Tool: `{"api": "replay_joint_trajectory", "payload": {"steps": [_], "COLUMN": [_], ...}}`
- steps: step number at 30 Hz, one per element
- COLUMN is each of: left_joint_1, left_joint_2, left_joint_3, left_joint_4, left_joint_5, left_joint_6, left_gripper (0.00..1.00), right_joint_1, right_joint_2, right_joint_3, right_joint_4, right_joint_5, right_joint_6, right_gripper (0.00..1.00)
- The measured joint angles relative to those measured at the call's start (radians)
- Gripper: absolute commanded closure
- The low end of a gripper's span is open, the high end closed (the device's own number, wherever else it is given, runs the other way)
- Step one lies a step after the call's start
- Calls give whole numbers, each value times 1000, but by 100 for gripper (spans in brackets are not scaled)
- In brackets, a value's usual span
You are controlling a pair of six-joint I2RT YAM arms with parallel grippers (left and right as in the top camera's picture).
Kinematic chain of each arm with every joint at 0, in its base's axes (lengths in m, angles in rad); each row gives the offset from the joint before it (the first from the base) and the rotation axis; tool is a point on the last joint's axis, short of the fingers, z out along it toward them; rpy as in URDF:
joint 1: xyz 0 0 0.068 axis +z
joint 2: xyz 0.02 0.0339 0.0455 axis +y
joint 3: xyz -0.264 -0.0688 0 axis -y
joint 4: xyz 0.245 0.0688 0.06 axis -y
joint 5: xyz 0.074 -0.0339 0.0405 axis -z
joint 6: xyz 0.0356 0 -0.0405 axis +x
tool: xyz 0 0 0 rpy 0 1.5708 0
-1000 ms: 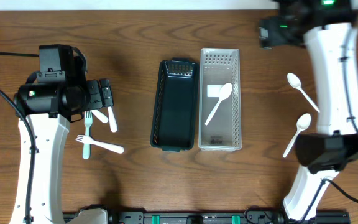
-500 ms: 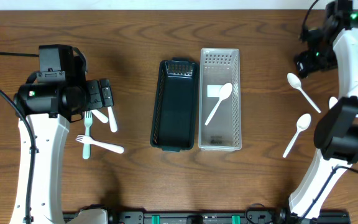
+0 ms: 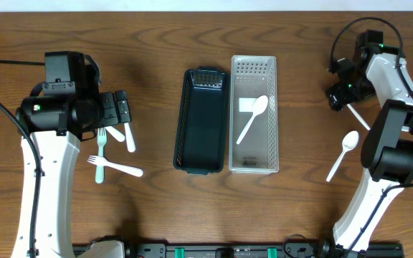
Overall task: Pack container
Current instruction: 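Grasp another white spoon on the right with the right gripper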
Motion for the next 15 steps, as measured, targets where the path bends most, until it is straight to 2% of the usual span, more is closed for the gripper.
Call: {"api": "replay_joint_trajectory", "payload": {"steps": [5, 7, 15], "left_joint_1": [0, 0, 0], "left_joint_2": [0, 0, 0], "left_joint_3": [0, 0, 0], "left_joint_4": [0, 0, 0], "left_joint_5": [0, 0, 0], "left_joint_6": [0, 0, 0], "left_gripper": [2, 2, 2], "right_joint_1": [0, 0, 0], "right_joint_2": [0, -2, -19], "right_joint_3": [-46, -59, -97], "right_joint_4": [37, 46, 67], "right_joint_5": [-2, -12, -42], "right_joint_6": [-9, -11, -23], "right_gripper": [16, 20, 59]}}
